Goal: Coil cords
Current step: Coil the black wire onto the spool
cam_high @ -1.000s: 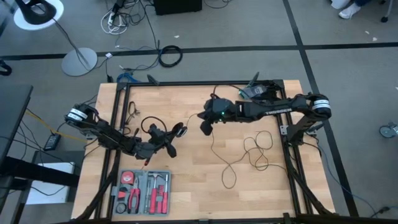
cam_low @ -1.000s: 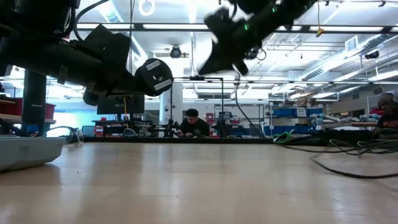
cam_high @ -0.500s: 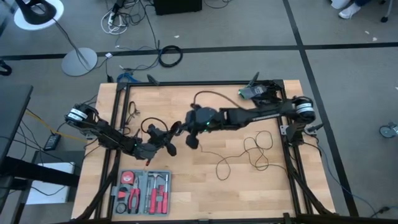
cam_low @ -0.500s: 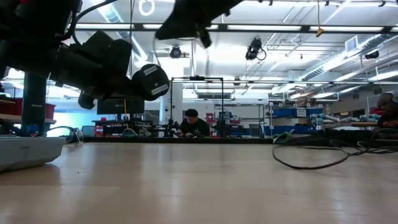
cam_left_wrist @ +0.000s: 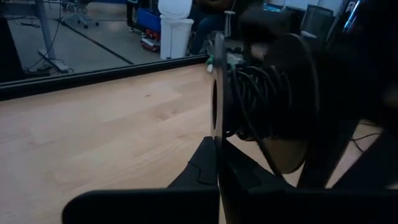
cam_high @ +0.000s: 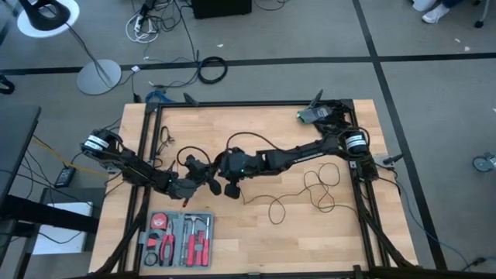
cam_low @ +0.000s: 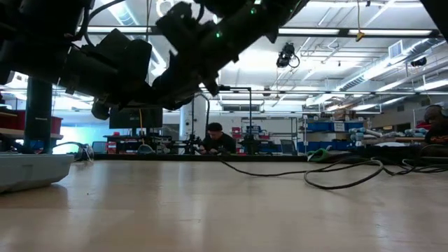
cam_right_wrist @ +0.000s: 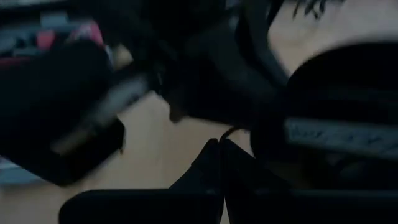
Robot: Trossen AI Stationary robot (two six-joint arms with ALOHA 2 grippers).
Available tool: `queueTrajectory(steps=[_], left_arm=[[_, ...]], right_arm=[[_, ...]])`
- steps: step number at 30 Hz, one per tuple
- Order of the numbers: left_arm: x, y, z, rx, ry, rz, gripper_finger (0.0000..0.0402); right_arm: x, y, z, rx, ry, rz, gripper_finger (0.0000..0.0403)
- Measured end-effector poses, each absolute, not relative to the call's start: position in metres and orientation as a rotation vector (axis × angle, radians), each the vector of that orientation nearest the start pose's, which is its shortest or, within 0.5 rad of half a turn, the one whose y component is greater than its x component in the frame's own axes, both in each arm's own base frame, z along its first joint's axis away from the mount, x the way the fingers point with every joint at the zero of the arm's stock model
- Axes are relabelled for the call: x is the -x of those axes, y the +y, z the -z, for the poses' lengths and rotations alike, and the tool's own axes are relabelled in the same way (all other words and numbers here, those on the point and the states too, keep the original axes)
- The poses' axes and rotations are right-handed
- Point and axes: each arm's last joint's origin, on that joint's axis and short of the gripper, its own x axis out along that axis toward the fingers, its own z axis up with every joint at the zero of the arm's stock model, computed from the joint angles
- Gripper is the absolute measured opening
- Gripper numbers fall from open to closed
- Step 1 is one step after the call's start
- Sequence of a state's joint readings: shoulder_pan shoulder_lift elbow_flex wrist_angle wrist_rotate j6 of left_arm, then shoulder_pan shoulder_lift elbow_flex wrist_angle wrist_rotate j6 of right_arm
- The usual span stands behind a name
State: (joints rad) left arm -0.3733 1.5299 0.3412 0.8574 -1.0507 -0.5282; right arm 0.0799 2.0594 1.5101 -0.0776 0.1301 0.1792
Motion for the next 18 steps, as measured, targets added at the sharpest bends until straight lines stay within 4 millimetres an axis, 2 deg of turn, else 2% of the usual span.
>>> queueTrajectory(steps=[11,14,18], left_arm=[[-0.227,-0.063,-0.135,0.287,0.08,-0.69,0.0],[-0.227,-0.062,-0.138,0.302,0.047,-0.719,0.0],[-0.227,-0.062,-0.138,0.302,0.051,-0.713,0.0]], right_arm=[[-0.447,0.04,-0.172,-0.082,0.717,0.159,0.0011],[-0.438,0.041,-0.152,-0.086,0.779,0.145,0.0024],[-0.433,0.042,-0.141,-0.123,0.688,0.141,0.0039]])
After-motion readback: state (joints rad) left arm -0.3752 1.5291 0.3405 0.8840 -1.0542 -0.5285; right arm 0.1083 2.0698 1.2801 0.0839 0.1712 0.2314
